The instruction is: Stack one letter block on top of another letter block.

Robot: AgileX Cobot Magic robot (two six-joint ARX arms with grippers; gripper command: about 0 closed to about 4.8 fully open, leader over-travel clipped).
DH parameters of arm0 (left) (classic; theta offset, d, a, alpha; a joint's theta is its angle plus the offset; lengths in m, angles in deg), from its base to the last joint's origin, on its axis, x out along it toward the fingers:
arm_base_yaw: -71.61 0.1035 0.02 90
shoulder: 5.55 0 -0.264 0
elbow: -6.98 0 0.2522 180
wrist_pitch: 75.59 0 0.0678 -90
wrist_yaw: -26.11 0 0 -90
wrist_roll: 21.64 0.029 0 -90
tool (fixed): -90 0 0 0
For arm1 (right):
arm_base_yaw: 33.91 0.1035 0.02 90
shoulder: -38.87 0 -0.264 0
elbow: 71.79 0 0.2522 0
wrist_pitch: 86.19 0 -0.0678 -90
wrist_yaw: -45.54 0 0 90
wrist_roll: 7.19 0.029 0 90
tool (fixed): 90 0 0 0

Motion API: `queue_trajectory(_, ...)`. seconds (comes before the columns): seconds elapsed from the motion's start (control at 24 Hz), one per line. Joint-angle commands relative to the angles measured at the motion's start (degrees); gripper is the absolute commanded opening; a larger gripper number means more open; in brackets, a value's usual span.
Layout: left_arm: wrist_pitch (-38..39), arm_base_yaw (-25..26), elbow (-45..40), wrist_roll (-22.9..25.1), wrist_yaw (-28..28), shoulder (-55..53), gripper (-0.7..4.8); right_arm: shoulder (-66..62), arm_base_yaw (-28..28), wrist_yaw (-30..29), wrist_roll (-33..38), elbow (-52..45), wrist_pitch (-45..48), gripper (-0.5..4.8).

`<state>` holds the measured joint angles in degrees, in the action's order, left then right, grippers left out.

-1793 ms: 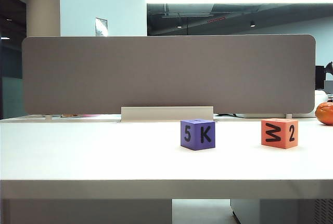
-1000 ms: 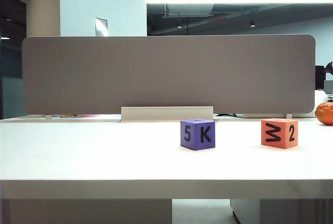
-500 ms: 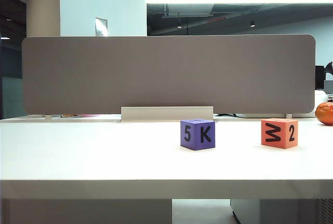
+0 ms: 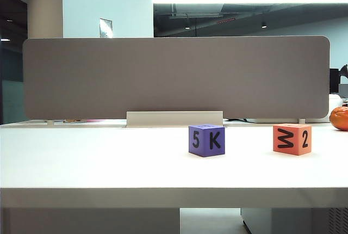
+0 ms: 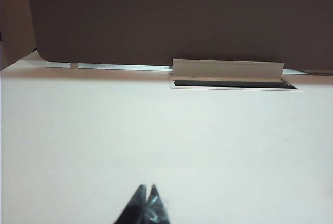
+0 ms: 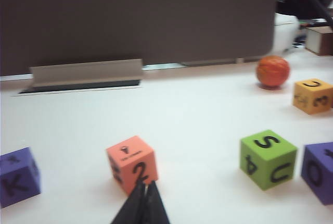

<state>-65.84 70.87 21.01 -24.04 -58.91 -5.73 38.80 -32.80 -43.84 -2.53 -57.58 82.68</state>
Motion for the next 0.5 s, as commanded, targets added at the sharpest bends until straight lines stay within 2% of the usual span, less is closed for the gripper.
queue_trajectory(0.04, 0.15, 0.07, 0.17, 0.02, 0.26, -0.04, -0.05, -0.04, 0.11, -0.74, 1.44, 2.49, -2.05, -0.01)
queue_trajectory(0.5, 2.19, 0.07, 0.17, 0.02, 0.39, -0.04, -0.06, -0.15, 0.11, -0.7, 1.29, 10.27, -9.14, -0.01)
